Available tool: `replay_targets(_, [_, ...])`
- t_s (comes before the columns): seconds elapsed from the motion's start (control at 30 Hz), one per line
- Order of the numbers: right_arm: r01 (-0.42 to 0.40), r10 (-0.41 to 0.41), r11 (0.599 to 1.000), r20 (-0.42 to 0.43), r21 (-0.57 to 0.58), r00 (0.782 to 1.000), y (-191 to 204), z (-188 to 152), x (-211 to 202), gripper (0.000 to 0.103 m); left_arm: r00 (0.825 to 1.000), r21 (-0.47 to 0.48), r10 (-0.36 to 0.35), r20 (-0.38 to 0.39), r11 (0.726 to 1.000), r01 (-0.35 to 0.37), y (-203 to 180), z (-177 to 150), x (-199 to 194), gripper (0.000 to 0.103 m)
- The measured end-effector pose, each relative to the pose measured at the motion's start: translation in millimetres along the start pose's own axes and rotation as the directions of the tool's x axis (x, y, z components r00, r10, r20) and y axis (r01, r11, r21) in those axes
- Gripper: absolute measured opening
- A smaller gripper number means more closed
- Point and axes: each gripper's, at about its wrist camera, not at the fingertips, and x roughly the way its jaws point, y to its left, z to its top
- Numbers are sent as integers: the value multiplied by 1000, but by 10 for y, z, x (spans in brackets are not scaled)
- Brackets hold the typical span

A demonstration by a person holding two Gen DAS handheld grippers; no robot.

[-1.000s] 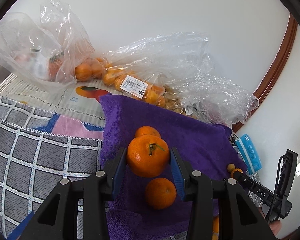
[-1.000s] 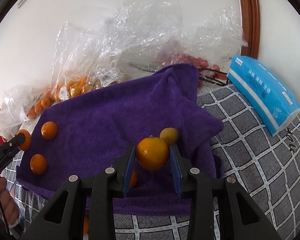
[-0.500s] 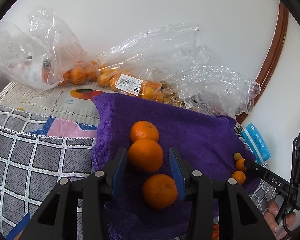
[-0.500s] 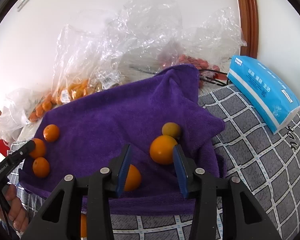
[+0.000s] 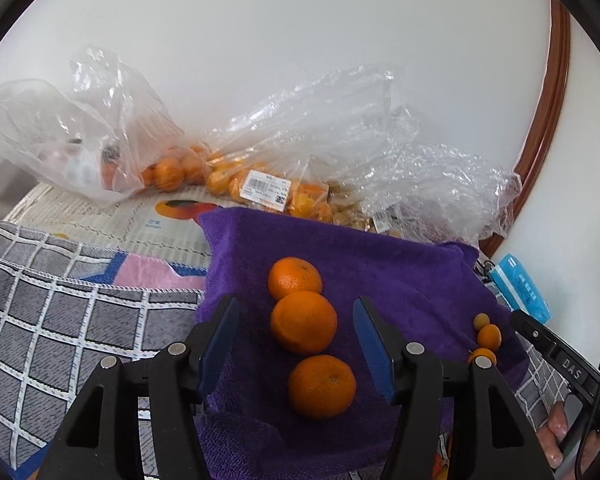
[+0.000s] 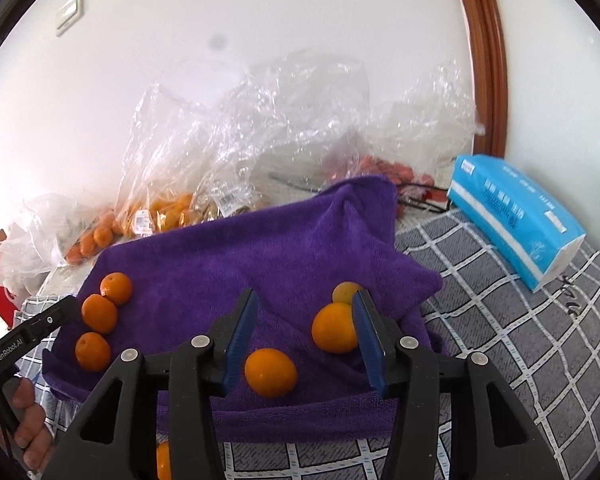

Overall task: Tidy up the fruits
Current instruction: 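Move both open tools back down to the fruits on the bed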

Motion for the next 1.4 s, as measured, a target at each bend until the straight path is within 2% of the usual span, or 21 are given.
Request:
replay_targets(0.07, [-6,6,1000,13,-8,1000,24,6,-48,49,999,-19,8,33,1000,-7,24,8,-47,57])
replay_targets(0.17, [48,-48,999,37,10,998,49,-1,-154,49,997,-43,28,68,999,-25,55,18,-114,57])
replay_targets(0.37, [134,-135,991,-37,-27,990,93,-44,-314,53,993,-54,20,117,998,-14,34,15,-268,57])
replay_targets(0.57, [68,-78,995,-145,-73,986,177,-202,-545,57,992,-38,-12,122,999,16,-105,-15,-385,56])
replay_targets(0.63, [78,-89,993,-138,-88,986,215,-266,-640,64,994,-23,-28,109,999,30,-163,-12,-410,56])
replay_targets(0.8, [93,-102,992,-113,-84,988,254,-386,-850,69,993,7,-75,91,997,75,-293,44,-537,56])
replay_targets(0.9, [129,-133,990,-69,-55,989,213,-432,-959,78,993,18,-116,37,993,116,-332,73,-639,56])
replay_targets(1.0, [153,-154,988,-32,-37,988,155,-436,-1052,78,992,-8,-129,-7,992,129,-286,21,-726,56])
replay_targets(1.1, [159,-159,987,-31,-4,987,91,-439,-1053,78,992,-16,-120,-39,993,120,-201,-34,-801,56])
replay_targets(1.23, [107,-104,993,-70,42,992,34,-465,-999,78,995,-8,-76,-68,997,75,-70,-106,-848,56])
replay_targets(1.3, [106,-103,993,-63,42,993,63,-492,-996,78,994,8,-43,-103,999,44,-6,-160,-823,56])
replay_targets(1.4, [100,-98,995,-65,20,993,146,-520,-982,78,990,13,-33,-139,999,36,86,-246,-784,56])
